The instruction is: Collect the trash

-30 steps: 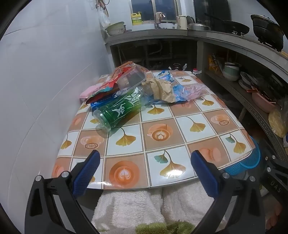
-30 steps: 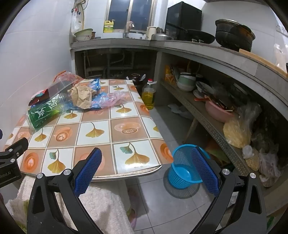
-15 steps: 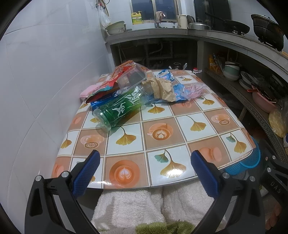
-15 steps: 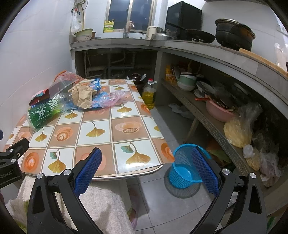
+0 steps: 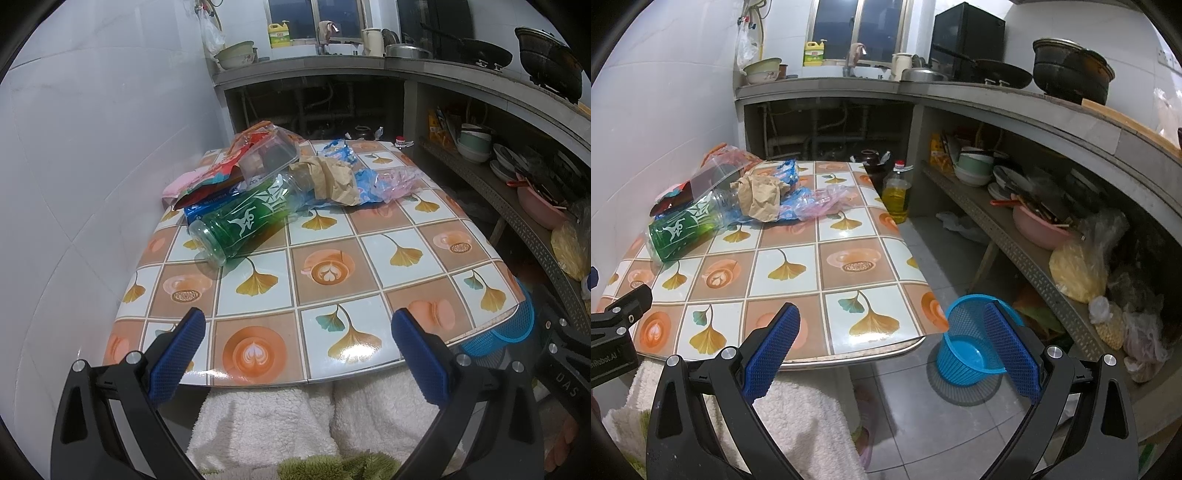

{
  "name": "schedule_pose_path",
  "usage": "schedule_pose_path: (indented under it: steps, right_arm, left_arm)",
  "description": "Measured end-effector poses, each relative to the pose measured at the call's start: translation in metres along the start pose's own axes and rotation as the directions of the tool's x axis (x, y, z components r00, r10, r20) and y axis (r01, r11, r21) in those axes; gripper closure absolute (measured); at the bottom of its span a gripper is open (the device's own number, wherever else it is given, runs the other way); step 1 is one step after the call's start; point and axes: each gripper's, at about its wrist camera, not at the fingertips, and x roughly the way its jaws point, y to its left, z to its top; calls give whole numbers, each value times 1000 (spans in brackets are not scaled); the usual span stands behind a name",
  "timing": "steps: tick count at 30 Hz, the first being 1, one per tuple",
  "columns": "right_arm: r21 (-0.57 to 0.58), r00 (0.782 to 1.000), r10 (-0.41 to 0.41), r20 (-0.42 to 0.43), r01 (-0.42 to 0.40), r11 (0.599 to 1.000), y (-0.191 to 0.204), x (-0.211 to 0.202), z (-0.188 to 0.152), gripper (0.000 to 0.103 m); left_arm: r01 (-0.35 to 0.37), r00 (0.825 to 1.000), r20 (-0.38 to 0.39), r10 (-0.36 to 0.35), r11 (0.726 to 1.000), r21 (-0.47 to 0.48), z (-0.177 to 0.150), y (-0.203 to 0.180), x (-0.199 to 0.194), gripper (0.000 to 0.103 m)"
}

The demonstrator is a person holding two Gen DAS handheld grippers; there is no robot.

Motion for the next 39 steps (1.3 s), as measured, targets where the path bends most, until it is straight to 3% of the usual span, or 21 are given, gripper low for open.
schedule_pose_path:
  steps: [39]
  right_arm:
    - [4, 1000, 2, 5, -2, 1000, -4, -3, 0, 7]
  left_arm:
    - [1, 1000, -10, -1, 1000, 0, -4, -3, 2, 4]
